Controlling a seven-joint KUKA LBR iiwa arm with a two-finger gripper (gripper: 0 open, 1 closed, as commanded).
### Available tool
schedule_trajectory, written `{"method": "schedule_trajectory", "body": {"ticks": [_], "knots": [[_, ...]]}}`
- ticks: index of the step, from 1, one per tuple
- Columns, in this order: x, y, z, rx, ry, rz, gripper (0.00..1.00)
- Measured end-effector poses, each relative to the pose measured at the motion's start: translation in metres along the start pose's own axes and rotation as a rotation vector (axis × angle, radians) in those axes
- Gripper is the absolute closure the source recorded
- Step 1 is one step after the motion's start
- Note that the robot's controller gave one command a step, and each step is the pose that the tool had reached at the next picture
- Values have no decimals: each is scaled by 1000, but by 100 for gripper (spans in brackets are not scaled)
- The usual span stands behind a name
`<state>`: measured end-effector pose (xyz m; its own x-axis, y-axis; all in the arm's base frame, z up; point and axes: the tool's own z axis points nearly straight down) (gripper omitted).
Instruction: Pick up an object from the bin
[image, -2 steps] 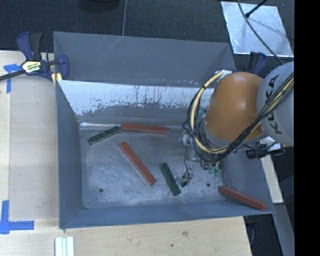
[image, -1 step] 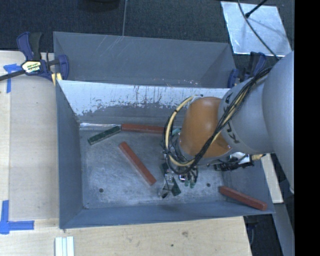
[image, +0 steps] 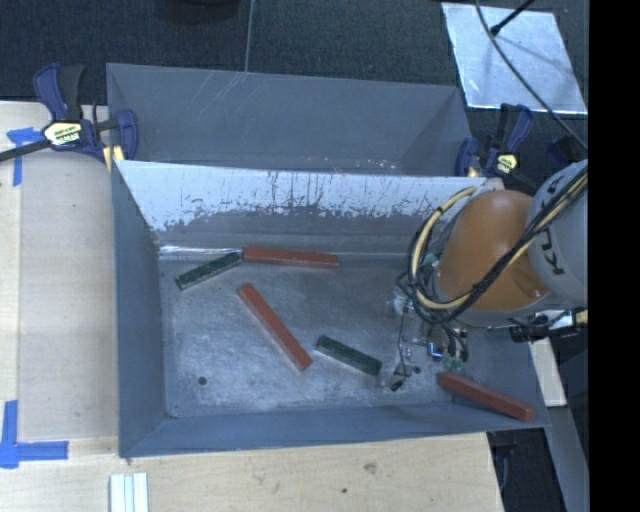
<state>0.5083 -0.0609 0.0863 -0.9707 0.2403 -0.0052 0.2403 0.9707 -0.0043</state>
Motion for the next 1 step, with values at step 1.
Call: {"method": "schedule_trajectory", "body": {"ticks": [1], "knots": [[19,23,16,-4,8,107,0]]}}
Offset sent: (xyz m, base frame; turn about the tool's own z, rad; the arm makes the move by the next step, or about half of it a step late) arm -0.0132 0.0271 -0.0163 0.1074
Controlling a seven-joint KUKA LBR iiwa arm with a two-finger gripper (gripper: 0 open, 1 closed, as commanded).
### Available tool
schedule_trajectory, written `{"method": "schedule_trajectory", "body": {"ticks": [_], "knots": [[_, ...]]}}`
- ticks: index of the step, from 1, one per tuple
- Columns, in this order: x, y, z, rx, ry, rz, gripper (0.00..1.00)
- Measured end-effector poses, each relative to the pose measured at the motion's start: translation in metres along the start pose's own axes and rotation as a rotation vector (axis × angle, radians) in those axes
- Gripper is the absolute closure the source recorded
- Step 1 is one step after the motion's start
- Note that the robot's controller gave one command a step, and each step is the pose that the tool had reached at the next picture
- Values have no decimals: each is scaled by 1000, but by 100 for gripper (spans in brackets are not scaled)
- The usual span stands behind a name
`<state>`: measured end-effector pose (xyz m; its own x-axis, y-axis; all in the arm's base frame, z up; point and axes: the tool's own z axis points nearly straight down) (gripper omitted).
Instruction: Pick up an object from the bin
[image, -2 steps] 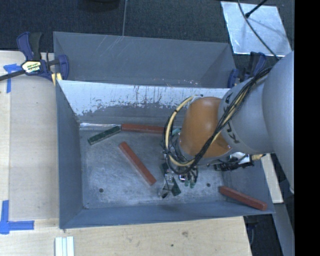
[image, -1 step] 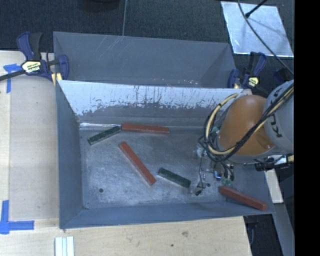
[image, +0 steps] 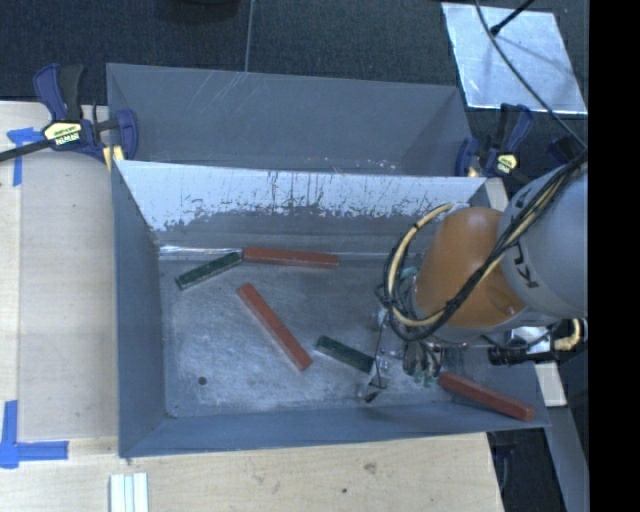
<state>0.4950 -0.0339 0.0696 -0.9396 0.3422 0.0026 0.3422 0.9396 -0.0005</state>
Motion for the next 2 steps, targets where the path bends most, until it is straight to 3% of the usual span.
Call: {"method": "schedule_trajectory", "body": {"ticks": [1,2], "knots": [[-1,0,-1,-1,-3,0,100],[4,5,-125,-3,-12,-22,100]]}}
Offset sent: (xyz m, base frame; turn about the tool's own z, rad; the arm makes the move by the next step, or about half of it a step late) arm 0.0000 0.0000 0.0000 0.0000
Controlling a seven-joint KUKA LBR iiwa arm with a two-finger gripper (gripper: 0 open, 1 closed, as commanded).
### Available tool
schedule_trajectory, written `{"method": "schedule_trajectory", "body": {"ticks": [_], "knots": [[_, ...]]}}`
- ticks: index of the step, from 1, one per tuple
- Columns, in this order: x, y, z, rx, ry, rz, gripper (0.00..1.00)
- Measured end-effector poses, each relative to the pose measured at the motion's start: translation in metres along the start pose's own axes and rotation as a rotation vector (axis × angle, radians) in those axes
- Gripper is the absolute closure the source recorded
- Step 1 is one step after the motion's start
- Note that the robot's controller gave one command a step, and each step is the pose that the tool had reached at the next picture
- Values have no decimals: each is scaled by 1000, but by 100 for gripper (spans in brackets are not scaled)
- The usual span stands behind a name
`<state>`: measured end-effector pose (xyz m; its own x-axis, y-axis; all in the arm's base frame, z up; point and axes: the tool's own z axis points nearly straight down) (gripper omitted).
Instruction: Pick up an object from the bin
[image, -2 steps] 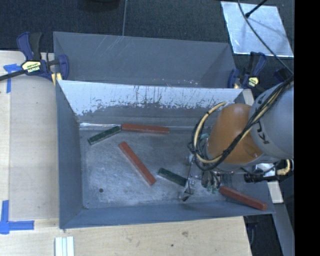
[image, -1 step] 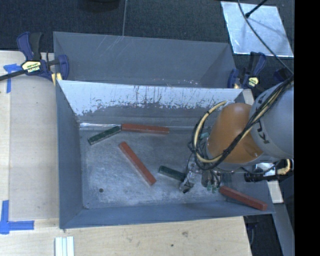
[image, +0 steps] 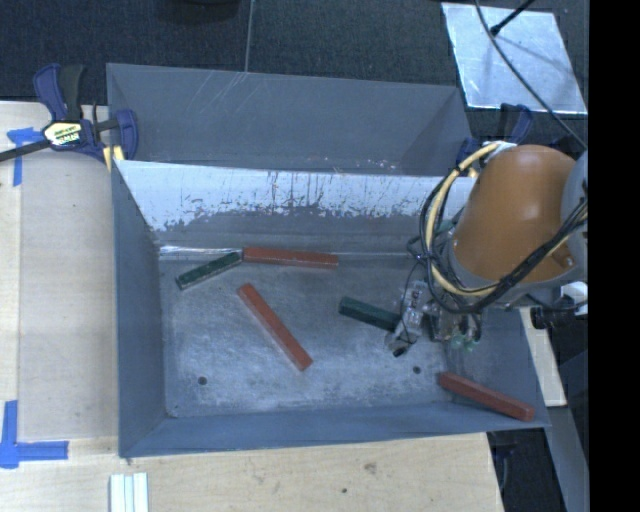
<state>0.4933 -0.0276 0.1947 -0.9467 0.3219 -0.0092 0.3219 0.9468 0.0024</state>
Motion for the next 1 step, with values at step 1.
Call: {"method": "schedule_trajectory", "body": {"ticks": [1], "knots": [[0,0,-50,1,2,12,100]]}}
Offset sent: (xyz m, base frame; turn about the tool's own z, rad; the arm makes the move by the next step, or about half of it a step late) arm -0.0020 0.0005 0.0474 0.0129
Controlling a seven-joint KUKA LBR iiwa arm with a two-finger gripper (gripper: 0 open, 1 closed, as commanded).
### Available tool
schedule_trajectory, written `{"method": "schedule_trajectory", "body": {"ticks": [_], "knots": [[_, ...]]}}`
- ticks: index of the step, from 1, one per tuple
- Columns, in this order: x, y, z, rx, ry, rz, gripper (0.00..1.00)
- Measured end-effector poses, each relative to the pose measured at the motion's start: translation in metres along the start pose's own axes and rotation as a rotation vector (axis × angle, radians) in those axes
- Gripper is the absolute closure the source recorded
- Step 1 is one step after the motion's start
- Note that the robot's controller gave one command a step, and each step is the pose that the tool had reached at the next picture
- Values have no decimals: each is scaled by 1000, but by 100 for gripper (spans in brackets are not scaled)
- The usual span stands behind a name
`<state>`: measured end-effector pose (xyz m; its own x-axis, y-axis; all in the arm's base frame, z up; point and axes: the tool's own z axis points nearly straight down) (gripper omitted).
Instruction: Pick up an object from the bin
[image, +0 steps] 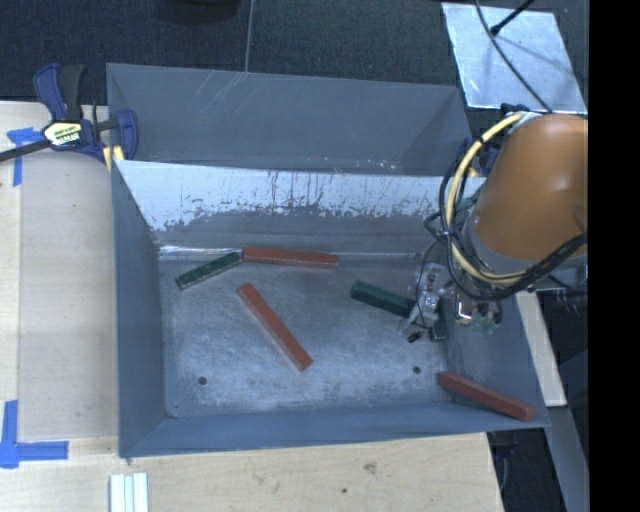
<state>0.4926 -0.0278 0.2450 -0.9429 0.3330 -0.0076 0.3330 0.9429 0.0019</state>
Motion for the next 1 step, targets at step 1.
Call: {"method": "schedule_trajectory", "body": {"ticks": [1], "knots": [[-5,4,-69,-1,-1,-288,100]]}}
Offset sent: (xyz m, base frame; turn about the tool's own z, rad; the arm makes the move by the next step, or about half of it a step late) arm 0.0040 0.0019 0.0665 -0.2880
